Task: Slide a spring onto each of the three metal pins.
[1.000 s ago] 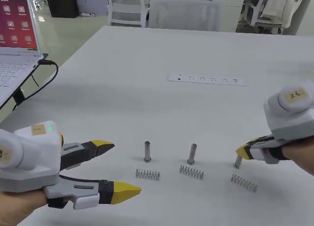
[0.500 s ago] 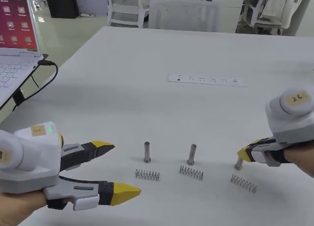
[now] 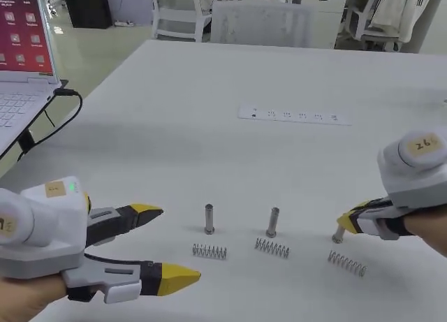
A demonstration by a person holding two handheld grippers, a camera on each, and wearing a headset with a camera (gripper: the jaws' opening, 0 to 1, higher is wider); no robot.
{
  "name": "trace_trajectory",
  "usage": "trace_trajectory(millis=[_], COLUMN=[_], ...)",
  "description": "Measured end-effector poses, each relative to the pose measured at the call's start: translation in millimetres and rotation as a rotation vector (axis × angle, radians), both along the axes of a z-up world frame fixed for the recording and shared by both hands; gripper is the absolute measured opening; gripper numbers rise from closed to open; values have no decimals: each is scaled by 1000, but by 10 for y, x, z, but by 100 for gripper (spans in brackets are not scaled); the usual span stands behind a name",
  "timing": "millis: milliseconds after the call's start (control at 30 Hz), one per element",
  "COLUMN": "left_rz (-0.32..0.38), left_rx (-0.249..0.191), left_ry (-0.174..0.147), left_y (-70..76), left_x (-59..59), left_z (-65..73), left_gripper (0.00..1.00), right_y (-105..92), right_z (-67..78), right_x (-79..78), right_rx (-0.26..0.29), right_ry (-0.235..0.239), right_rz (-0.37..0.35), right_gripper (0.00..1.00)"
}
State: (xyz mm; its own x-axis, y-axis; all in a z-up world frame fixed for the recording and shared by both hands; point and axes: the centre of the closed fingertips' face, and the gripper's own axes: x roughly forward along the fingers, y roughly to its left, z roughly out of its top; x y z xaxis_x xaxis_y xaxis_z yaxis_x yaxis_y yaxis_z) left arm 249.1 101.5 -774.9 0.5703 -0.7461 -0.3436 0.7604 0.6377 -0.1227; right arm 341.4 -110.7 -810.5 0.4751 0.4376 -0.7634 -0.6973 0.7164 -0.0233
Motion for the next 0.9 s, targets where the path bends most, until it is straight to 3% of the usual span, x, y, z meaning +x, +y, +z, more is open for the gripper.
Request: trace_trajectory(millis=[467,900], left_rz=[3,3], left_rx=[-3,-4], left_ry=[-4,-6], left_y=[8,2], left_x=[-1,-4], left_z=[8,15], left_gripper=[72,72], right_y=[33,39], right_z=[34,68], right_x=[-21,-37], right_rx=[5,16], right_ry=[-12,-37], right_rz=[18,32], right_gripper=[12,25])
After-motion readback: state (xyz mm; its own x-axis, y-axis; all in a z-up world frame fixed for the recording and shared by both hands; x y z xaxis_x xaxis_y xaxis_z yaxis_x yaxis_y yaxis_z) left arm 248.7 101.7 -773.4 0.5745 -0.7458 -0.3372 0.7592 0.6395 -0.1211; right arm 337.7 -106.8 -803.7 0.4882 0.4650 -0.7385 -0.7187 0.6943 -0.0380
